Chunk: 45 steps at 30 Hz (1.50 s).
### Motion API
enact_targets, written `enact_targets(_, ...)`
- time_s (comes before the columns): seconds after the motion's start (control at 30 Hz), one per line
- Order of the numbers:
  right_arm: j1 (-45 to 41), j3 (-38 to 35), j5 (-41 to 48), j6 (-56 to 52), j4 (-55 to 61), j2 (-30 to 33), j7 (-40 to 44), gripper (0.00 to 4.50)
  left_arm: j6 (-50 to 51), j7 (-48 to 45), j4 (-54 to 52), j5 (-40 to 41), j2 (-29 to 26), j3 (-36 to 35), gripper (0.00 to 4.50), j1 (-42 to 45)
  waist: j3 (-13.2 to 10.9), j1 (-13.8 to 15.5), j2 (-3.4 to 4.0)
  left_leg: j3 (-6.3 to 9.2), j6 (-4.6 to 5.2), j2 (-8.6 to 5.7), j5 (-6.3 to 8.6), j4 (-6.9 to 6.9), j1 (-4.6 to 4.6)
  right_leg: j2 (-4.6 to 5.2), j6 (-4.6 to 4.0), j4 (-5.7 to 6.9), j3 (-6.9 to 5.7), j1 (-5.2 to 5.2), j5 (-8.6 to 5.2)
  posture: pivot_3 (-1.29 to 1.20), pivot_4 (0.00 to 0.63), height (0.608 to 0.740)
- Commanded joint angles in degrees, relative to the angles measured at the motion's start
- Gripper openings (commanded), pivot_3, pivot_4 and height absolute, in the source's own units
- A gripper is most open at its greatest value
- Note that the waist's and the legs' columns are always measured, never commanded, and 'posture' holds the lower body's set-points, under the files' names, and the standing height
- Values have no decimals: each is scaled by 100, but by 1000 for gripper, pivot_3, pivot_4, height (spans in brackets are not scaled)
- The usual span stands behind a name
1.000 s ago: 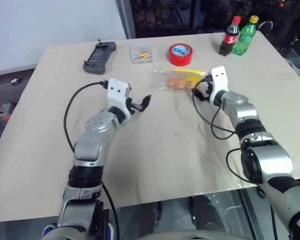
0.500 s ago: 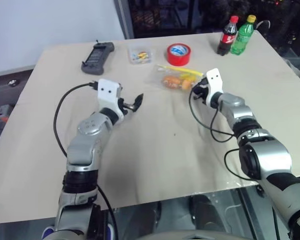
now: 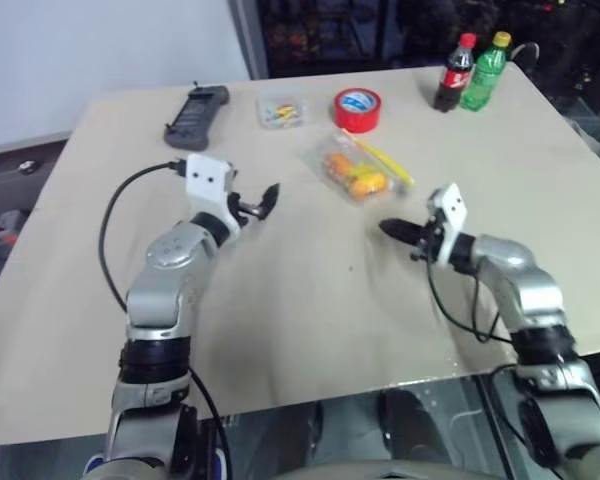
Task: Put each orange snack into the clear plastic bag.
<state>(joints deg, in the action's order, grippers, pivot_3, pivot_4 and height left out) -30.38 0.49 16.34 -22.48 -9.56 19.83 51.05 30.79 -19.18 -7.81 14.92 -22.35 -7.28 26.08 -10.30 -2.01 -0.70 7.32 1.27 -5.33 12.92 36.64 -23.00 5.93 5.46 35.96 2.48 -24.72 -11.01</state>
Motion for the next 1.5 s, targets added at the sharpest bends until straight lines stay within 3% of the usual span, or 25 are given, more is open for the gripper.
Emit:
enact_targets(0.03, 1576, -101, 950, -1252, 2851, 974, 466, 34, 123, -614, 29, 459, -318, -299, 4500, 115, 3, 27, 1, -15, 1, 1, 1, 6, 4, -3, 3, 4, 8, 0, 2, 0, 150, 740)
enact_targets(0.1, 1912, -249, 863, -1516, 3314, 1057, -126, 34, 101, -933, 228, 526, -521, -273, 4500, 173, 4, 29, -1, 9, 8, 7, 6, 2, 8, -8, 1, 9, -14, 9, -1, 0, 150, 740)
enact_targets(0.2, 1708, -300, 707, -1498, 3193, 763, -857, 34, 30, -1055, 502, 515, -582, -220, 4500, 317, 3, -32, -1, -24, 24, 6, 13, 9, 23, -9, 5, 12, 13, 12, 2, 0, 150, 740)
enact_targets(0.3, 1106, 20, 193, -1281, 2611, 227, -1683, 817, -2, -1085, 606, 491, -495, -118, 4500, 434, 4, -33, -3, -25, 25, 25, 13, 45, 30, -26, 14, 16, 14, 31, 19, 0, 150, 740)
enact_targets(0.37, 562, 196, -176, -1118, 1975, -244, -2259, 1608, -4, -1074, 604, 479, -437, -71, 4500, 470, 4, -31, -4, -25, 24, 44, 13, 60, 40, -48, 8, 12, 13, 45, 32, 0, 150, 740)
enact_targets(0.7, -974, 166, -740, -115, -613, -1354, -3225, 1608, 209, -793, 150, 523, -451, -299, 4500, 135, 4, -29, -4, -27, -18, 53, -11, 42, 12, -57, -19, 8, 20, 9, 49, 0, 150, 740)
enact_targets(1.07, -1883, 36, -922, 725, -2375, -1743, -3472, 1608, 385, -583, -232, 575, -497, -498, 4500, -203, 4, -50, -3, -32, -18, 56, -10, 16, 14, -62, -21, 3, 27, -2, 49, 0, 150, 740)
enact_targets(1.23, -1962, 56, -970, 884, -2610, -1765, -3412, 76, 374, -542, -252, 568, -502, -497, 4500, -226, 4, -56, -3, -33, -18, 55, -10, 16, 15, -62, -21, 3, 27, -2, 49, 0, 150, 740)
enact_targets(1.43, -1774, 164, -1024, 864, -2259, -1638, -3178, 76, 361, -530, -264, 578, -494, -489, 4500, -231, 5, -54, -3, -33, -18, 56, -10, 15, 17, -65, -21, 3, 27, -2, 50, 0, 150, 740)
enact_targets(1.5, -1524, 316, -892, 672, -1719, -1536, -2700, 76, 356, -528, -240, 581, -493, -484, 4500, -212, 5, -52, -3, -32, -18, 56, -10, 15, 16, -65, -21, 3, 27, -2, 50, 0, 150, 740)
